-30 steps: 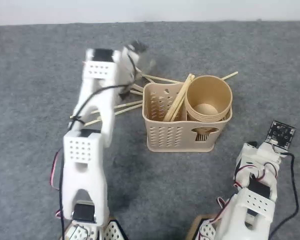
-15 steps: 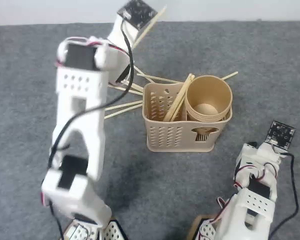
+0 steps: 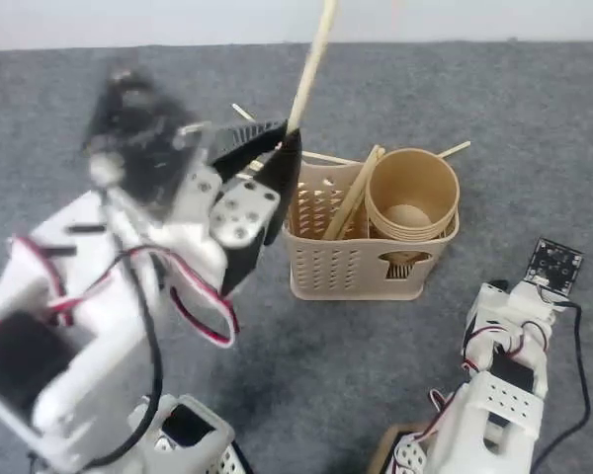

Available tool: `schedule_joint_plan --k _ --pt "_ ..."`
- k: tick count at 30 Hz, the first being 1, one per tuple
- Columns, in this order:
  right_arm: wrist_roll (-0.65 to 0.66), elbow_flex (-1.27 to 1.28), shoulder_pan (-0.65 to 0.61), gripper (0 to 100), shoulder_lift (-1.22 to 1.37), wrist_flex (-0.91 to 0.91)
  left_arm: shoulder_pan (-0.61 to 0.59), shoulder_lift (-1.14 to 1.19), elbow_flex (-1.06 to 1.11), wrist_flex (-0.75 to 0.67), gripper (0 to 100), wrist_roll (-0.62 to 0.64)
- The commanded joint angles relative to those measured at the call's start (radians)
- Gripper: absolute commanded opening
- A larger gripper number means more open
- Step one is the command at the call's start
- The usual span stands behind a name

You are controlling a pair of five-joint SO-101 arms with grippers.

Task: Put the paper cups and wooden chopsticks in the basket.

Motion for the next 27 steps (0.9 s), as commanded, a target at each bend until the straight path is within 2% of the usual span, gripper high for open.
schedule_joint_plan --k 1,7,10,18,24,27 --pt "0.012 -0.008 0.002 17.7 -0.012 -0.007 0.009 -0.106 0.271 -0.175 1 0.092" --pt "0.012 -0.006 0.002 17.7 -0.012 -0.007 0.009 -0.354 0.831 -0.559 1 0.17" --pt "0.012 -0.006 0.002 17.7 -0.012 -0.007 0.009 -0.417 1.003 -0.658 1 0.152" --pt "0.012 -0.006 0.002 17.7 -0.012 -0.007 0.008 -0.368 1.168 -0.709 2 0.13" --pt "0.012 -0.006 0.002 17.7 -0.012 -0.007 0.002 -0.371 1.193 -0.692 28 0.133" --pt "0.012 -0.006 0.002 17.7 -0.012 -0.007 -0.002 -0.371 1.184 -0.69 28 0.129"
